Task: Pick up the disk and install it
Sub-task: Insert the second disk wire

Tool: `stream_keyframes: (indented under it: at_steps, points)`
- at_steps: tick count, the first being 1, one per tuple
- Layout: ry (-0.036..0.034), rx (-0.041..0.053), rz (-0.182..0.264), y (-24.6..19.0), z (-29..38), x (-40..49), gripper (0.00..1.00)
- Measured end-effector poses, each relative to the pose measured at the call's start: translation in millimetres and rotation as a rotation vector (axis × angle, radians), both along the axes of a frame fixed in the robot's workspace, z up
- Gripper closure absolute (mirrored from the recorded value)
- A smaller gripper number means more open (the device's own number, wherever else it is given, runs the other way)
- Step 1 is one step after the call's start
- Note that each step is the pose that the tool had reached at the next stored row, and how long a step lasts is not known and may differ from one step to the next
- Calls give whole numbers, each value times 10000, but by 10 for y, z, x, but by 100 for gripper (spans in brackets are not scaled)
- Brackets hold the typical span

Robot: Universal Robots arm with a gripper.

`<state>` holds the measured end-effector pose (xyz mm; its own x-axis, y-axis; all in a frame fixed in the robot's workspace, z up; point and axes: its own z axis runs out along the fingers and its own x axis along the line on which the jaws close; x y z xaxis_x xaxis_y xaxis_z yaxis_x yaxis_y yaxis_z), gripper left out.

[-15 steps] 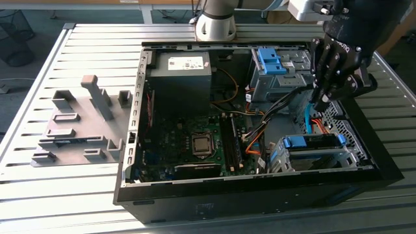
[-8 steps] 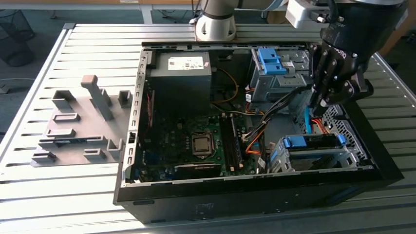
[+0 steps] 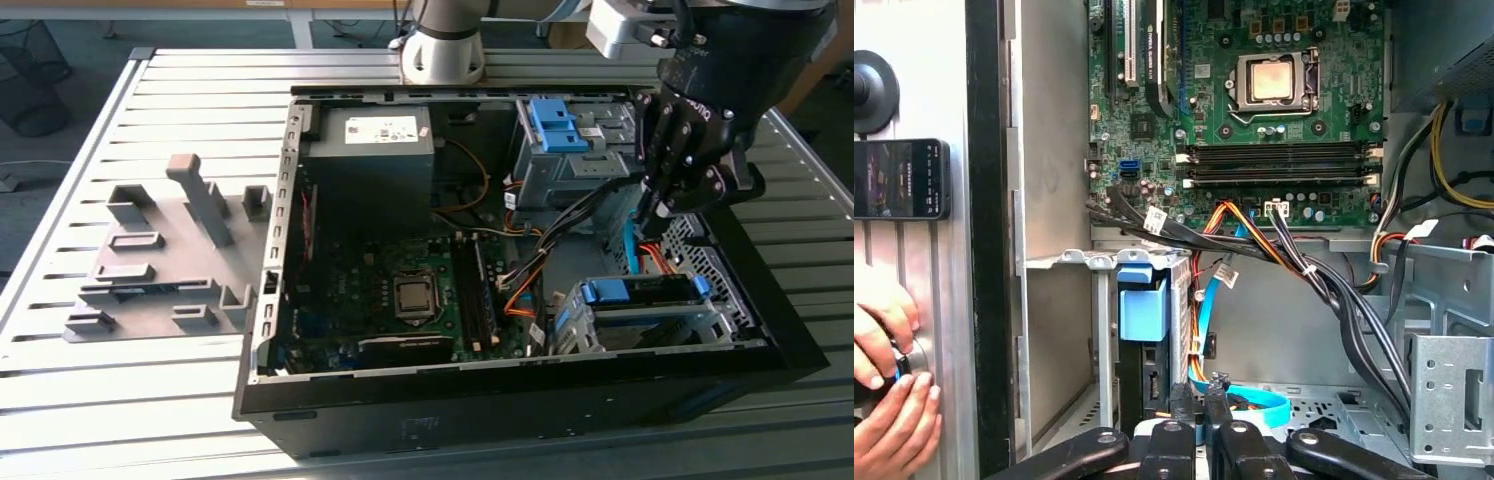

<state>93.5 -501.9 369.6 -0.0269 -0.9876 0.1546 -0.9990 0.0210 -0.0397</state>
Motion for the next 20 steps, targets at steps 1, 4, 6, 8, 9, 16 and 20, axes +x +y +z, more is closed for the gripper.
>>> stream_keyframes:
  at_steps: [1,4,6,8,9,16,20]
  points:
    - [0,0,0,0,0,0,84]
    - [0,0,0,0,0,0,84]
    - [0,-1,0,0,0,0,84]
    - [0,-1,0,0,0,0,84]
    - [0,-1,0,0,0,0,84]
    - [-1,553,-1,-17,-2,0,84]
    - [-1,1149,-1,-65,-8,0,84]
